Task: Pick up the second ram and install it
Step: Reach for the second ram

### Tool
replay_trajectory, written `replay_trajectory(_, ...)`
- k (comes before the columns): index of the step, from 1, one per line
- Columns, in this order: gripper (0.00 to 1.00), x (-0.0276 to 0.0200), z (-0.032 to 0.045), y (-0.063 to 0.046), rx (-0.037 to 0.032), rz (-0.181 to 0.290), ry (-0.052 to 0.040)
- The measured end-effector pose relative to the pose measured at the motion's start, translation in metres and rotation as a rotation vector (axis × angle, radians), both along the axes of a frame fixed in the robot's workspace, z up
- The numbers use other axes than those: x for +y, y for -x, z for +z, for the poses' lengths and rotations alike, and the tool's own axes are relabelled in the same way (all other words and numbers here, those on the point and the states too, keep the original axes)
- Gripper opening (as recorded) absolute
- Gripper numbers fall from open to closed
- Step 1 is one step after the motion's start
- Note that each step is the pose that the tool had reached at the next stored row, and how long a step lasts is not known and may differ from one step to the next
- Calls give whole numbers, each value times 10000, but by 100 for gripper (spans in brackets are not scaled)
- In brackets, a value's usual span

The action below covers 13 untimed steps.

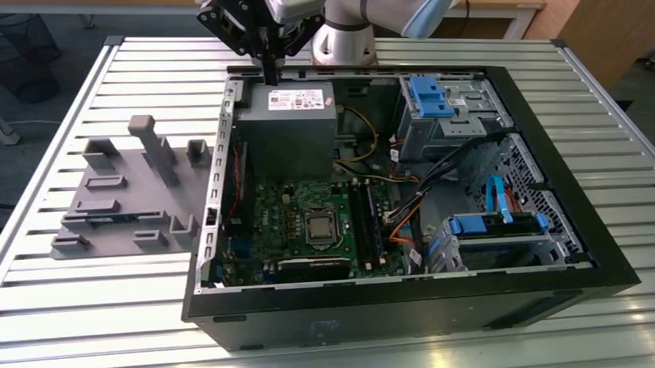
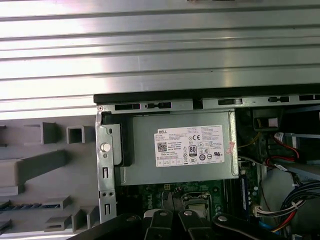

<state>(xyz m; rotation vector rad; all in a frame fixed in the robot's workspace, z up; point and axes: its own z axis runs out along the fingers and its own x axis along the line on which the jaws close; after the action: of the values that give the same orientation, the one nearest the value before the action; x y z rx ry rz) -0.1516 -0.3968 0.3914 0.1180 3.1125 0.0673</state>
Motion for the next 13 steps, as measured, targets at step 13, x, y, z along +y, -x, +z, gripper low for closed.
replay_trajectory(13,11,0,-5,43,0,0,0)
